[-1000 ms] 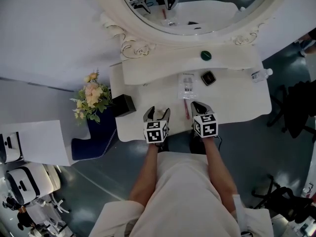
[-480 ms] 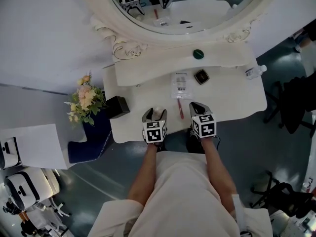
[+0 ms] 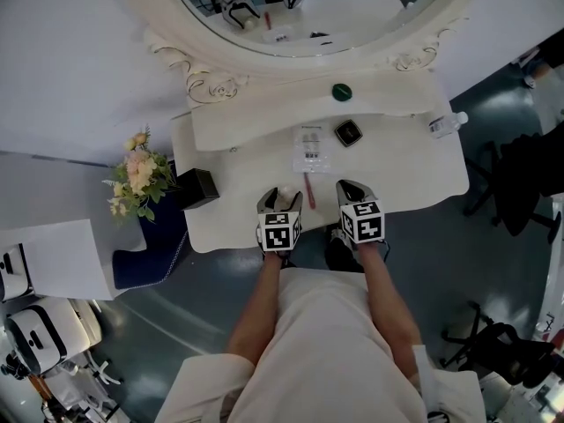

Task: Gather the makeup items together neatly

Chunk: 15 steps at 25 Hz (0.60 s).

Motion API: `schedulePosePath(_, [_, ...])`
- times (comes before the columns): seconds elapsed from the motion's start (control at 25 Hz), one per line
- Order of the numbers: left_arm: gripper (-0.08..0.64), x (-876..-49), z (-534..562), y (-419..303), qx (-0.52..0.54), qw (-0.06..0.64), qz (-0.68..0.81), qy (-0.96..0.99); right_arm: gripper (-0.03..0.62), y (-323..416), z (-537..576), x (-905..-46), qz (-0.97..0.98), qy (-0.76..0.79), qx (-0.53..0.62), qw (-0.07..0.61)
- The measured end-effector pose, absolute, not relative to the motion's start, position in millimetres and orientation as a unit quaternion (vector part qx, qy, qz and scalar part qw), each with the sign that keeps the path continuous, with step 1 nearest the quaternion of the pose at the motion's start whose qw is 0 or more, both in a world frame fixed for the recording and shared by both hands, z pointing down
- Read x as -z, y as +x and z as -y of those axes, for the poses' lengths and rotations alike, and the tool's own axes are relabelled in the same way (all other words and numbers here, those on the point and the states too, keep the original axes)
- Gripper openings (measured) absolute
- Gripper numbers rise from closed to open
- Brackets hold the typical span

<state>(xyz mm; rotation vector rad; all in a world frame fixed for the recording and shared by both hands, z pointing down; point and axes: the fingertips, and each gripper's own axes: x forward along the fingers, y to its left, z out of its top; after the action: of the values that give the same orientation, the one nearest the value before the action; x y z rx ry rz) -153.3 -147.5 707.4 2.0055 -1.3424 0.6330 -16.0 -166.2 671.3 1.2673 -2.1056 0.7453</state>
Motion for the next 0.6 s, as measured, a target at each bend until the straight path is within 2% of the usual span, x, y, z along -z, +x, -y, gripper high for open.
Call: schedulePosePath(0.6, [0.321, -678.0, 157.9, -136.8, -0.213, 0.301, 0.501, 0.783, 0.046, -4.2, 185.0, -674.5, 0.789, 0.477, -0.277, 0.269])
